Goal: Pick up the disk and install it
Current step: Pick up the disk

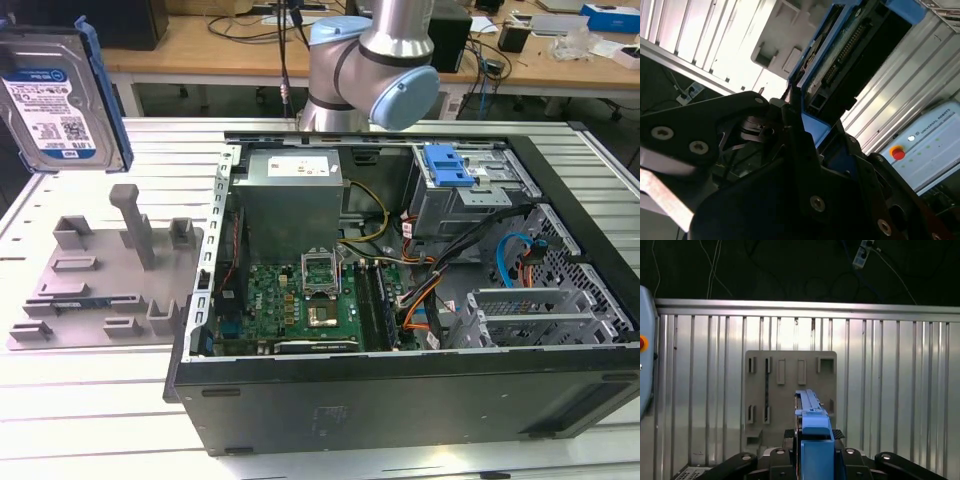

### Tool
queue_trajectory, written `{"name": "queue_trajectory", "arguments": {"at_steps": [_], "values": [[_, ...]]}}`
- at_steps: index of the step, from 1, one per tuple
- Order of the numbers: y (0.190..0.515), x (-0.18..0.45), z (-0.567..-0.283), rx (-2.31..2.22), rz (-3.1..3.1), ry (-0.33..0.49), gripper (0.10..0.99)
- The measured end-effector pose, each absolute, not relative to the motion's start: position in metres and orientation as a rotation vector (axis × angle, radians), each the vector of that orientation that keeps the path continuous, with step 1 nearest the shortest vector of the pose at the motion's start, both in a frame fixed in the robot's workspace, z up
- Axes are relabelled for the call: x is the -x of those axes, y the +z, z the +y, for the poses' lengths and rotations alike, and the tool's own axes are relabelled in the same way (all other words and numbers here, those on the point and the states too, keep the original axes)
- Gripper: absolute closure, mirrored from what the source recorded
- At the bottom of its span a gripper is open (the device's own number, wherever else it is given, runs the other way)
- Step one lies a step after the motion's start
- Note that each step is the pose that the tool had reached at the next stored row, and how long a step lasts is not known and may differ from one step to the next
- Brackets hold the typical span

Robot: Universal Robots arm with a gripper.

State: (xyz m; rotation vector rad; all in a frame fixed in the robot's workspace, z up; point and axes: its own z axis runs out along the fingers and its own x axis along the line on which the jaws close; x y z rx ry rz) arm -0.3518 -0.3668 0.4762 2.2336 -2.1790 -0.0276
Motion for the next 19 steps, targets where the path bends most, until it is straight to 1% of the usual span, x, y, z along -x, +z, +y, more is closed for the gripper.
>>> {"name": "queue_trajectory", "arguments": {"at_steps": [11, 19], "values": [[0.477, 0.311, -0.397, -2.234, -2.179, -0.028, 0.718], [0.481, 0.281, -0.413, -2.234, -2.179, -0.028, 0.718]]}}
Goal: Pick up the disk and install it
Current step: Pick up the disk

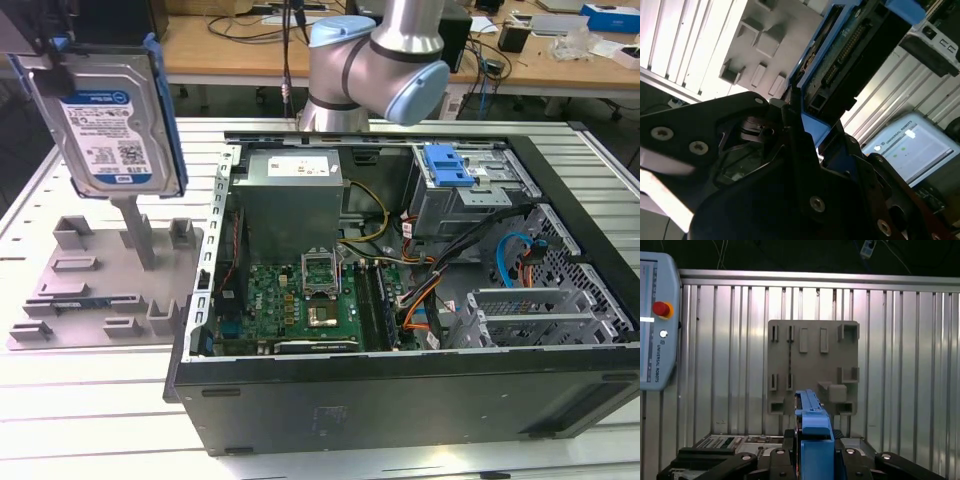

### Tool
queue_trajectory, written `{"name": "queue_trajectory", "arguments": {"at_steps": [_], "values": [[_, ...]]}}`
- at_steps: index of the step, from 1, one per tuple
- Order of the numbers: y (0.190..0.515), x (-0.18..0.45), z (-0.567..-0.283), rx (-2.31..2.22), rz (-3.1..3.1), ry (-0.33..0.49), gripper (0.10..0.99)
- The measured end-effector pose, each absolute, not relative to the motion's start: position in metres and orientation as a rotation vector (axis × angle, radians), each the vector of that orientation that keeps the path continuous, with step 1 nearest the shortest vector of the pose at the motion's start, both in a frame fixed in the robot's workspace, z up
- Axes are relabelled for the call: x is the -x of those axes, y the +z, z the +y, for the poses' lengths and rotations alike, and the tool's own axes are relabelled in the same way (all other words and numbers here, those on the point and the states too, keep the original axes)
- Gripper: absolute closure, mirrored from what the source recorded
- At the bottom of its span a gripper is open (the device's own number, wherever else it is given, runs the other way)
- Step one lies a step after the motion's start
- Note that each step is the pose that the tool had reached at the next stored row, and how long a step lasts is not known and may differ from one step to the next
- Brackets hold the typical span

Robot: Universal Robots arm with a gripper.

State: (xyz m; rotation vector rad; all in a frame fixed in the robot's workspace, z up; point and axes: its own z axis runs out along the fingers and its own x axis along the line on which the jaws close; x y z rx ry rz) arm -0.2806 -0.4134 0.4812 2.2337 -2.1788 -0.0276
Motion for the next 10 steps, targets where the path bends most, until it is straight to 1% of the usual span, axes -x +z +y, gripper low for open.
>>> {"name": "queue_trajectory", "arguments": {"at_steps": [10], "values": [[0.486, 0.240, -0.434, -2.234, -2.179, -0.028, 0.718]]}}
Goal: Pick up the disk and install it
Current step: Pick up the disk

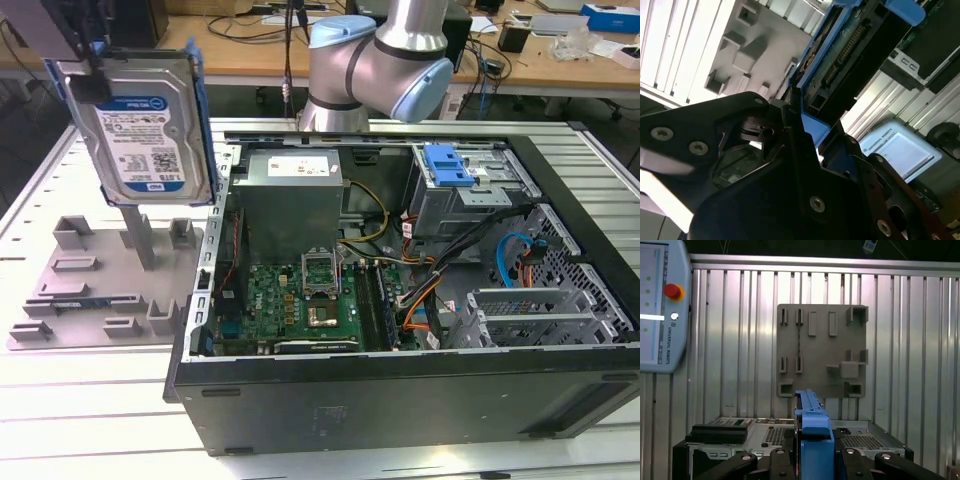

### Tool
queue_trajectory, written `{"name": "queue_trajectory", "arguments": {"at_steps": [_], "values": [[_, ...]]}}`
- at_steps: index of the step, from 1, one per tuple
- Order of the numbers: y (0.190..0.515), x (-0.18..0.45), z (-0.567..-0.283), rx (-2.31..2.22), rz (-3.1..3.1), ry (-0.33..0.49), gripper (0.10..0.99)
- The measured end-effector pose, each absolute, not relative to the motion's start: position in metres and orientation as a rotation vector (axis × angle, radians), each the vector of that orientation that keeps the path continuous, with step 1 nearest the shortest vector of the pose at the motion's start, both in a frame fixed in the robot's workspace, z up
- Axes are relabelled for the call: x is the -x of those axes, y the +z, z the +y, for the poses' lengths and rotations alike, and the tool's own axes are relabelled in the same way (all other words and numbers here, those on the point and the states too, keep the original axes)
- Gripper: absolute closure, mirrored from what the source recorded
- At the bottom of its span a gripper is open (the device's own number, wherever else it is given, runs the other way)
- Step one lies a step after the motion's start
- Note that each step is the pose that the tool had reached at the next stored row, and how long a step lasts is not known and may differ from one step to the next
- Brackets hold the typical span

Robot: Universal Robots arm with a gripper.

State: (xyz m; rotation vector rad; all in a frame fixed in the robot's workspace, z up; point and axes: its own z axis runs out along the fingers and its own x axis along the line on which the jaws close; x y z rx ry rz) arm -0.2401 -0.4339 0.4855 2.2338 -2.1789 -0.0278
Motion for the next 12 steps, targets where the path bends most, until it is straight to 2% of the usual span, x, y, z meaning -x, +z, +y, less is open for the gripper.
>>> {"name": "queue_trajectory", "arguments": {"at_steps": [12], "values": [[0.489, 0.190, -0.463, -2.234, -2.179, -0.028, 0.718]]}}
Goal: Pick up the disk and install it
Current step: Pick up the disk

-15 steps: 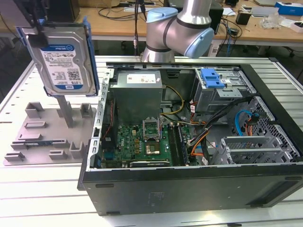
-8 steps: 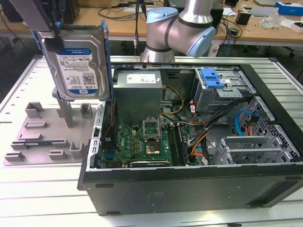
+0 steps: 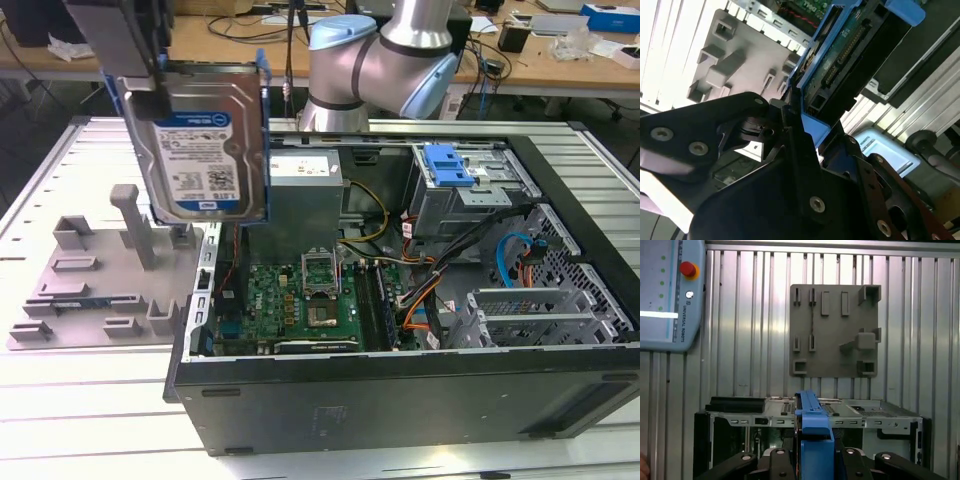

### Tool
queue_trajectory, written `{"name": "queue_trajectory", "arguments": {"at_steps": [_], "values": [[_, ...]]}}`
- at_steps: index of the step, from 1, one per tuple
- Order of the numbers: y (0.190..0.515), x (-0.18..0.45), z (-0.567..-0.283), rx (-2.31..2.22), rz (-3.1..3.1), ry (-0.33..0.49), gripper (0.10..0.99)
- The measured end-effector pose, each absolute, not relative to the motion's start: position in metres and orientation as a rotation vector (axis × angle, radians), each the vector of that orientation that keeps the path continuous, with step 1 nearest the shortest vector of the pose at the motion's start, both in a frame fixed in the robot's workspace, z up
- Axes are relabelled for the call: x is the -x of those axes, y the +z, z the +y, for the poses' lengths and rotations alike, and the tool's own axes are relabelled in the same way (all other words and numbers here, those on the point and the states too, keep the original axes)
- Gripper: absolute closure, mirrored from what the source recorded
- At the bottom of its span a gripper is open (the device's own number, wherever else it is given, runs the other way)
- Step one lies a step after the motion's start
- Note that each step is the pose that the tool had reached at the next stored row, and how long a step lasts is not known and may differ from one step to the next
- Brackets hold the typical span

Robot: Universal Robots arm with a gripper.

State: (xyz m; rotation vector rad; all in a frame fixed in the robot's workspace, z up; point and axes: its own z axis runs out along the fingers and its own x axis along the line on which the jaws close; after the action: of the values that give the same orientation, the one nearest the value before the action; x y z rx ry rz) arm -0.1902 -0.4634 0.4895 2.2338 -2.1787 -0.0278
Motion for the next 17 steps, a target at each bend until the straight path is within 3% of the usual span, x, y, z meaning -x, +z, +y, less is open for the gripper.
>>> {"name": "queue_trajectory", "arguments": {"at_steps": [17], "values": [[0.492, 0.119, -0.501, -2.234, -2.179, -0.028, 0.718]]}}
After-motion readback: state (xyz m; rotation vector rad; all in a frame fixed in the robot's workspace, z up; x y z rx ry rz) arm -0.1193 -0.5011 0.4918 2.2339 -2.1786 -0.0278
